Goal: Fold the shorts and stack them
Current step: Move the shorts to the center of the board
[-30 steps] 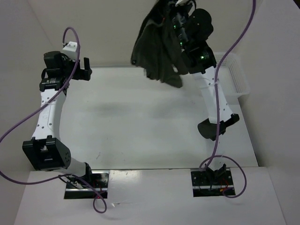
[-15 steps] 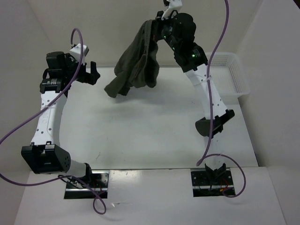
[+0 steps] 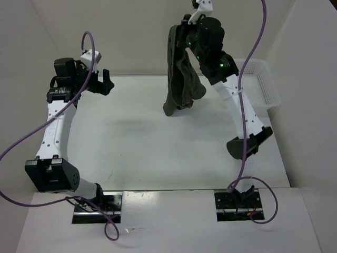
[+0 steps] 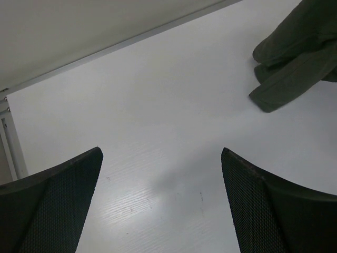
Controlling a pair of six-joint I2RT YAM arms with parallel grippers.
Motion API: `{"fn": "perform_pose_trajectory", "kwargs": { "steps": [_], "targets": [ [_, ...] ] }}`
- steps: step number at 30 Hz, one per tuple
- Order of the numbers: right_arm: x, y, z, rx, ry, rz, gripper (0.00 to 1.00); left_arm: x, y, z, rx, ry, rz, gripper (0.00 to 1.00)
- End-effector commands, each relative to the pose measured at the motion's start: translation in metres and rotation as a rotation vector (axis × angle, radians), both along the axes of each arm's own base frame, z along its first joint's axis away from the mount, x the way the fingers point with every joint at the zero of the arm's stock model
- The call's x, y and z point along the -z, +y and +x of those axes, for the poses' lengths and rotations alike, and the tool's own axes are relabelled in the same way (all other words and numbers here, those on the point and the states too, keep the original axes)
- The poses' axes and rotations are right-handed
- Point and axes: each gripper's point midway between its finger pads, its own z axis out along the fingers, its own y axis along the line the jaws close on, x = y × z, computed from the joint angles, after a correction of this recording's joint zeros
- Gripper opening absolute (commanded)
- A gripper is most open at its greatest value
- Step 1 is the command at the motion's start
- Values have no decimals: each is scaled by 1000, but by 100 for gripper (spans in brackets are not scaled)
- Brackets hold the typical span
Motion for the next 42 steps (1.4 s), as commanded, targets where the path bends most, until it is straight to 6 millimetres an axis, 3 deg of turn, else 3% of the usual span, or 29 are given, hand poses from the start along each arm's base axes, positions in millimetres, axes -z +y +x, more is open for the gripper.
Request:
{"fn": "perform_pose_trajectory", "kwargs": {
  "steps": [1,2,3,8,10,13,15,16,17,18,19,20,21,22,23,24,25,26,27,29,30,32,33,36,37,38,39,40,42],
  "targets": [
    [-66,-19,11,144,-154,247,0,-8,-5,5,24,-17,-10,100],
    [-50,-16,31,194,-139,247,0,-6,-5,5,24,0,-12,100],
    [-79,-39,22,279,-199,332,0,-4,-5,4,23,9,-13,100],
    [-100,-81,23,493,-313,504,0,-3,-5,6,23,26,-15,100],
    [-102,-88,22,528,-320,528,0,-7,-5,7,23,17,-14,100],
    [-99,-80,13,527,-287,558,0,-7,-7,6,29,19,-27,100],
    [-69,-43,14,428,-153,485,0,-3,-9,5,38,28,-32,100],
    [-42,-19,19,382,-60,467,0,-3,-9,5,38,28,-32,100],
    [-19,9,6,323,36,403,2,1,-9,4,38,37,-33,100],
    [2,41,1,211,113,355,16,-3,-9,2,34,32,-39,100],
    [49,72,1,139,227,268,28,-3,-9,2,34,31,-40,100],
    [73,94,-8,52,294,213,47,1,-10,2,34,40,-41,100],
    [86,126,-37,-128,365,170,67,-4,-10,-1,34,29,-39,100],
    [136,139,-44,-187,475,82,73,-3,-10,-4,34,31,-40,100],
    [145,152,-58,-258,500,71,79,-5,-10,-7,38,27,-32,100],
    [136,147,-72,-303,494,68,87,5,-10,-9,37,51,-35,100],
    [168,147,-82,-334,549,7,90,4,-10,-12,41,45,-27,100],
    [158,146,-82,-347,493,16,90,5,-11,-16,41,44,-27,100],
    [156,128,-94,-335,458,-6,90,11,-11,-17,41,58,-28,100],
    [139,96,-87,-218,322,-31,90,21,-14,-27,54,86,-39,100],
    [123,70,-86,-118,236,-8,90,27,-15,-28,54,101,-41,100],
    [121,40,-78,-26,211,-14,90,47,-17,-34,64,154,-55,100],
    [133,13,-63,47,239,-18,90,52,-21,-36,69,171,-63,100],
    [167,-25,-32,145,348,-15,90,82,-35,-33,87,263,-91,100],
    [208,-44,-9,181,452,-53,90,103,-41,-28,76,336,-129,100],
    [212,-51,5,197,481,-38,90,109,-42,-21,63,355,-150,100],
    [232,-59,16,208,533,-54,90,116,-42,-14,48,377,-172,100],
    [269,-76,37,233,595,-83,90,127,-42,3,35,393,-191,100],
    [285,-87,57,248,603,-94,90,133,-43,20,20,398,-214,100]
  ]
}}
